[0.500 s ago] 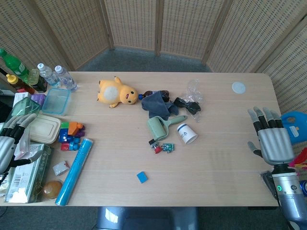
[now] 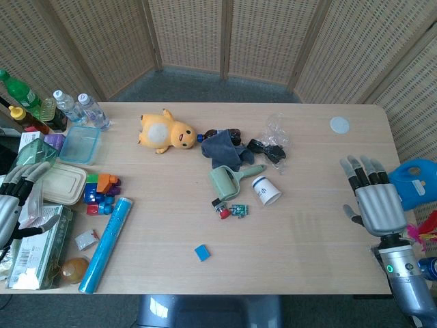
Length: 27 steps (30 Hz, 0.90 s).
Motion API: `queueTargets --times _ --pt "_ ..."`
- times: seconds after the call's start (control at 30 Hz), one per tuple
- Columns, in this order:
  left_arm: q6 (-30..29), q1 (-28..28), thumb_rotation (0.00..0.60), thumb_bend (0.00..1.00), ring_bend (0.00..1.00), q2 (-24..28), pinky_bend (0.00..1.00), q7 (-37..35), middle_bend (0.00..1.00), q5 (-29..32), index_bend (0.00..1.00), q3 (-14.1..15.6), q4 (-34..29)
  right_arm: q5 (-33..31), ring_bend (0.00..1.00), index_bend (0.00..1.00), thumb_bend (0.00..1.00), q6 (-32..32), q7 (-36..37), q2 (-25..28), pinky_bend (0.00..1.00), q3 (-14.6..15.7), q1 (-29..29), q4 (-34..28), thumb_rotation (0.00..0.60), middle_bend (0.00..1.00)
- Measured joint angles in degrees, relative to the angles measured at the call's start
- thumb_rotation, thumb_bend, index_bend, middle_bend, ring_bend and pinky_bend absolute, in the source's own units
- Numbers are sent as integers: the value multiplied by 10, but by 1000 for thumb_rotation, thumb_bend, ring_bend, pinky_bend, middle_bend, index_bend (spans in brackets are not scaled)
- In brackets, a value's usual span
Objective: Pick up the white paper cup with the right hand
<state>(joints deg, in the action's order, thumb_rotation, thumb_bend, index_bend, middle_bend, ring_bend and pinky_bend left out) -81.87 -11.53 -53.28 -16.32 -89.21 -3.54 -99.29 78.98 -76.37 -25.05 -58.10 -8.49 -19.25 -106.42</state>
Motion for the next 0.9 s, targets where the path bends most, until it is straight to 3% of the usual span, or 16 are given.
queueTargets --times 0.4,0.9 --pt "10 -10 566 298 0 -2 0 -5 0 -5 0 -1 5 56 0 0 232 78 17 -122 0 17 -64 86 600 33" --pt "1 -2 564 296 0 2 0 -13 0 -3 0 3 10 51 0 0 234 159 64 -274 0 9 -144 255 600 33"
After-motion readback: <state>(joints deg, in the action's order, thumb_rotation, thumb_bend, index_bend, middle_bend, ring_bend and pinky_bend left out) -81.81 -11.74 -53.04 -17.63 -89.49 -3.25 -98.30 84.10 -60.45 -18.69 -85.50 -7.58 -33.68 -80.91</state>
